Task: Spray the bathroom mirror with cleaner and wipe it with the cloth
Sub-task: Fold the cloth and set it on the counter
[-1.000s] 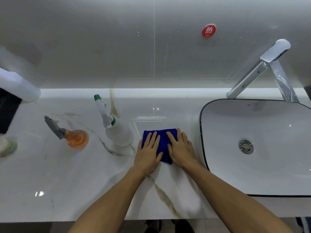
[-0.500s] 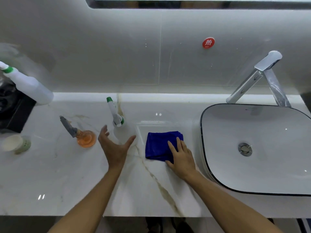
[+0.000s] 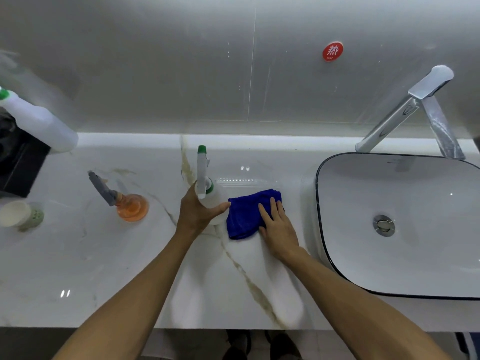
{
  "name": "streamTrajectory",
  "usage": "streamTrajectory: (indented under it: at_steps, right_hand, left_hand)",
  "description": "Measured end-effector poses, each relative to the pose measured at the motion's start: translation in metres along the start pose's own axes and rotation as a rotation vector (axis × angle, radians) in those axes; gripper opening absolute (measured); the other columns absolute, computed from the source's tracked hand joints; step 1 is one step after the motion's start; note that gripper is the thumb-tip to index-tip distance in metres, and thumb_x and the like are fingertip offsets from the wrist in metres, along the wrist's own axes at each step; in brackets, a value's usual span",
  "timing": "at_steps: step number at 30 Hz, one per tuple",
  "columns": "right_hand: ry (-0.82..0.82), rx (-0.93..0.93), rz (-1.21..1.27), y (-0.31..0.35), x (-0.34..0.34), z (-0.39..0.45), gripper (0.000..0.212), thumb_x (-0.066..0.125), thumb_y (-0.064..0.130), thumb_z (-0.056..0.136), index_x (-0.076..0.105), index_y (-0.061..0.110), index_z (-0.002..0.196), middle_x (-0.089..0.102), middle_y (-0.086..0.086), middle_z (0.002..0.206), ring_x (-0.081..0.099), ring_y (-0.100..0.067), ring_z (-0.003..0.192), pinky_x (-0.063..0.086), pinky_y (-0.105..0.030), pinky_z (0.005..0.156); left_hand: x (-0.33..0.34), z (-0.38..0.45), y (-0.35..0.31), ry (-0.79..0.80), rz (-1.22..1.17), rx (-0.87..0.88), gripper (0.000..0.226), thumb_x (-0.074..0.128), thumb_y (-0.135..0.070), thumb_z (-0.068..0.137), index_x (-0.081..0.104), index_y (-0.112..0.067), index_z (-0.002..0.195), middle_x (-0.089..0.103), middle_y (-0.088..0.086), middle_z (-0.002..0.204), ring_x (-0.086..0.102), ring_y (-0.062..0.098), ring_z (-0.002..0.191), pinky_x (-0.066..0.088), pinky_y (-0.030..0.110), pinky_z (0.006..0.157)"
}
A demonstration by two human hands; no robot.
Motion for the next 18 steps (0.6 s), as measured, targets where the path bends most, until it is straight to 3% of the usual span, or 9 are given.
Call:
streamTrajectory:
  at_steps: [10,14,18]
  right_hand:
    - [0.061,0.033,-0.056,0.006,-0.011,-0.005,0.070,0.046,0.032,0.104,0.003,0.022,0.159,-0.007,-0.012,0.166,-0.006,-0.031,0.153,0.007,-0.043,0.124]
    - [0.038,0.030,-0.020,0.014,-0.018,-0.015,0.072,0.047,0.033,0.103,0.004,0.021,0.159,-0.003,-0.011,0.166,-0.004,-0.030,0.153,0.007,-0.043,0.124]
    - [-0.029,-0.001,0.024,0.019,-0.035,-0.033,0.068,0.047,0.032,0.103,0.011,0.017,0.158,0.005,-0.010,0.166,0.002,-0.027,0.154,0.012,-0.041,0.125]
  left_hand:
    - [-0.001,0.001,0.002,0.064,0.003,-0.006,0.079,0.089,-0.029,0.065,0.051,-0.011,0.132,0.059,0.004,0.119,0.054,0.020,0.107,0.049,0.032,0.090]
    - [-0.003,-0.003,0.000,0.082,0.002,-0.017,0.099,0.086,-0.045,0.058,0.042,-0.013,0.141,0.055,0.006,0.129,0.051,0.018,0.112,0.047,0.034,0.095]
    - [-0.007,-0.013,-0.008,0.080,-0.014,0.066,0.115,0.091,-0.043,0.055,0.027,-0.017,0.148,0.042,0.001,0.140,0.041,0.014,0.124,0.039,0.031,0.102]
Point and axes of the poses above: each hand's wrist, its own z-axis towards the middle knuckle, its own x-axis out of the palm, y = z × x, the point moved 1 cm from there along z, towards the middle knuckle
